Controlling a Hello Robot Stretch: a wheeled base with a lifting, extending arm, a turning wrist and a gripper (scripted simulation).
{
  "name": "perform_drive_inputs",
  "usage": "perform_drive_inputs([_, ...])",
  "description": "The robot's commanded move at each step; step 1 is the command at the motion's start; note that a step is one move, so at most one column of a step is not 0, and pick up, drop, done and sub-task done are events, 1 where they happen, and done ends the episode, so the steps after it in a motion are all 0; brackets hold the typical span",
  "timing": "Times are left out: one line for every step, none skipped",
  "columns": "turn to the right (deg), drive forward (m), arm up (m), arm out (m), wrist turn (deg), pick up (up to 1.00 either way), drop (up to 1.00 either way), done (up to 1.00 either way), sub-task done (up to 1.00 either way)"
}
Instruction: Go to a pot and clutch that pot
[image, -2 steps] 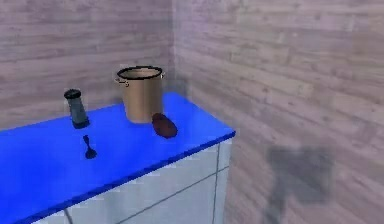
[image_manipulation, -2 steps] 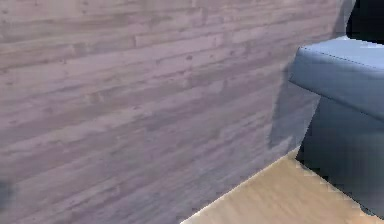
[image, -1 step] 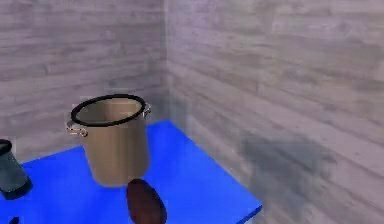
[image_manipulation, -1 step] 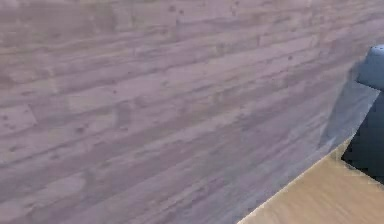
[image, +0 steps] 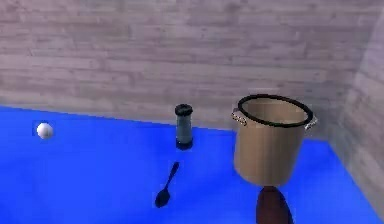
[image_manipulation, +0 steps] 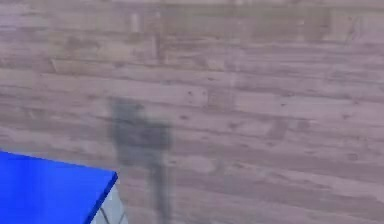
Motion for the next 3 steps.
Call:
perform_drive_inputs([-45.0, 0.00, 0.00, 0.00, 0.0, 0.00, 0.00, 0.00, 0.00])
perform_drive_inputs([-21.0, 0.00, 0.00, 0.00, 0.0, 0.00, 0.00, 0.00, 0.00])
perform_drive_inputs([0.0, 0.00, 0.50, 0.00, 0.0, 0.00, 0.00, 0.00, 0.00])
